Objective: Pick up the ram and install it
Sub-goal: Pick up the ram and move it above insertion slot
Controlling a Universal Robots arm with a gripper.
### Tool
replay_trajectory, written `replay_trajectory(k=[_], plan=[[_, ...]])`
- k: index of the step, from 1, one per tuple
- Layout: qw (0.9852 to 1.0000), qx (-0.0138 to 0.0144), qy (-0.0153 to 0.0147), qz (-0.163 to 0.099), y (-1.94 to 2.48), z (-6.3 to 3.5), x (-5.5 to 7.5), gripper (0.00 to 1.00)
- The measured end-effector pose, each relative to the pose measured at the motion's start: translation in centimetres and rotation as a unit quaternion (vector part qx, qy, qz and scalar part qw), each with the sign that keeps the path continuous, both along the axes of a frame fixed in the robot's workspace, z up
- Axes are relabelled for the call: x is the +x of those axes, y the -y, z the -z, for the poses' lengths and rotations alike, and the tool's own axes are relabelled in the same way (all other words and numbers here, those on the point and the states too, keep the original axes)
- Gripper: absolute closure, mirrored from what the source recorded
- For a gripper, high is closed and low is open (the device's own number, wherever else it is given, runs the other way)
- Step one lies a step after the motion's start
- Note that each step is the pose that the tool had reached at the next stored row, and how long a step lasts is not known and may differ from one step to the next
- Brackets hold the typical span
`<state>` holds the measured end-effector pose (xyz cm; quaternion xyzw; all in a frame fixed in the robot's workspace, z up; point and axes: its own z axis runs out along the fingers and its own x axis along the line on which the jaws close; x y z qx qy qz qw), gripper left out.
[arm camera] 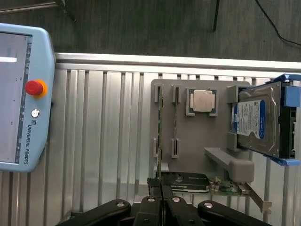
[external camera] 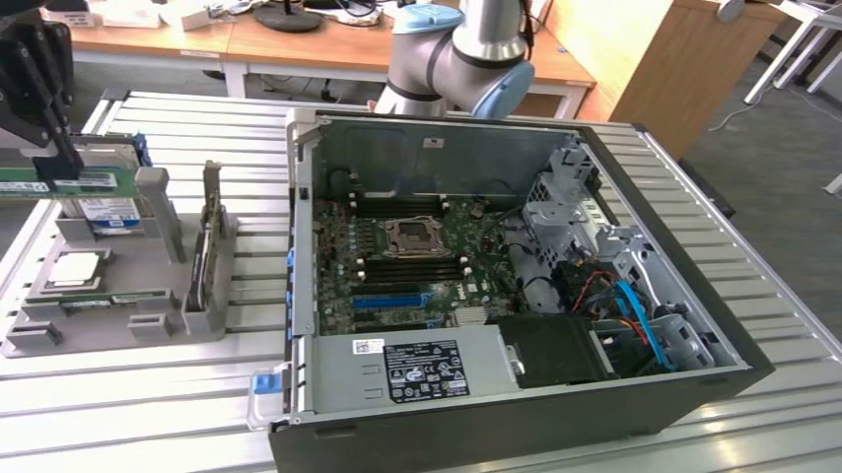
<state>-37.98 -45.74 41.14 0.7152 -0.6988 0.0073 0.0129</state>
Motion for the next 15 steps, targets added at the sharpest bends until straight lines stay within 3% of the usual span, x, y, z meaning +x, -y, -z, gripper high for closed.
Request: replay_trajectory(k=[15], plan=[[1.0, 0.0, -0.0001, 0.0, 0.0, 0.0, 3.1, 0.88]])
